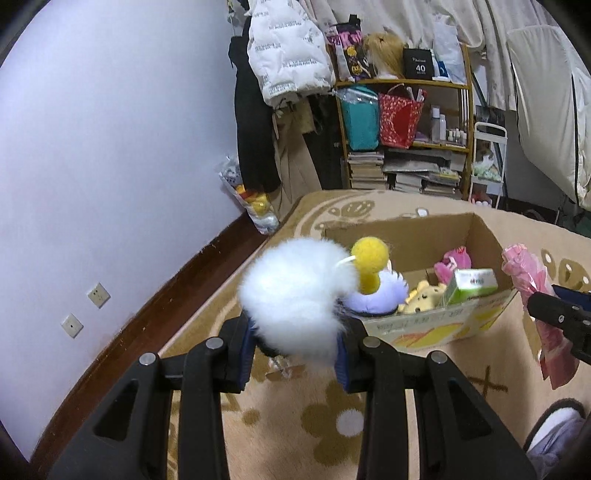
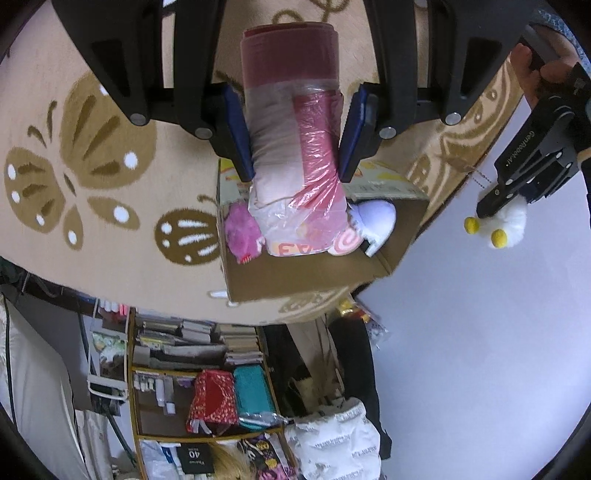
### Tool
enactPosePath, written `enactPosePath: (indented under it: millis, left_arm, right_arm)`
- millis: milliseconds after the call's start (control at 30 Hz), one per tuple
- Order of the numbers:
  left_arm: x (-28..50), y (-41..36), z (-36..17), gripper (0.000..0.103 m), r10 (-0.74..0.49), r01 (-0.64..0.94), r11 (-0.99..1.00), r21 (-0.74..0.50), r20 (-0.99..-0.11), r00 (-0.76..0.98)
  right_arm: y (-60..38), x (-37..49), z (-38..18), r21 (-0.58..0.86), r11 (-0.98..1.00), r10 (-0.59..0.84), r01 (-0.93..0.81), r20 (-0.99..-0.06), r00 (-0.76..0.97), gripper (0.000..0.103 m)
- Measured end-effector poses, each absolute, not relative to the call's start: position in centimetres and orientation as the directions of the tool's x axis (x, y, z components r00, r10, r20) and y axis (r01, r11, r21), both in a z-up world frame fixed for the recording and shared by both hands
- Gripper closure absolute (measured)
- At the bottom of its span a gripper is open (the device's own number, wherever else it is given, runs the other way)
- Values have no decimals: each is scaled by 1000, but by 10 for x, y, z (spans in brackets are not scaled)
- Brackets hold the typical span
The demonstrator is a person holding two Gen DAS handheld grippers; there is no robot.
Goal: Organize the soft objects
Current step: 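Lift the pom-pom with the left tool while the right tool carries the pink roll over the box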
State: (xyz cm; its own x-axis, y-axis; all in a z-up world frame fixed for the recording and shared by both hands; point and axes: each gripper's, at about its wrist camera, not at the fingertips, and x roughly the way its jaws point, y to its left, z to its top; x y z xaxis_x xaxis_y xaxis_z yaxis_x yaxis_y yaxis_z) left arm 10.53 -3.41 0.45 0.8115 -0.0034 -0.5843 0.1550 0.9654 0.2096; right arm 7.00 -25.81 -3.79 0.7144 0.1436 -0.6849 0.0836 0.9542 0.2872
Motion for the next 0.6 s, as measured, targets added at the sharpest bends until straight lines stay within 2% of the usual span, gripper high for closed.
enactPosePath:
  millis: [600]
  left_arm:
    - [152, -49, 11, 70, -21, 154, 968, 196, -552, 834]
  right_arm:
    - [-253, 114, -41, 285, 958, 169, 23, -629, 759, 55]
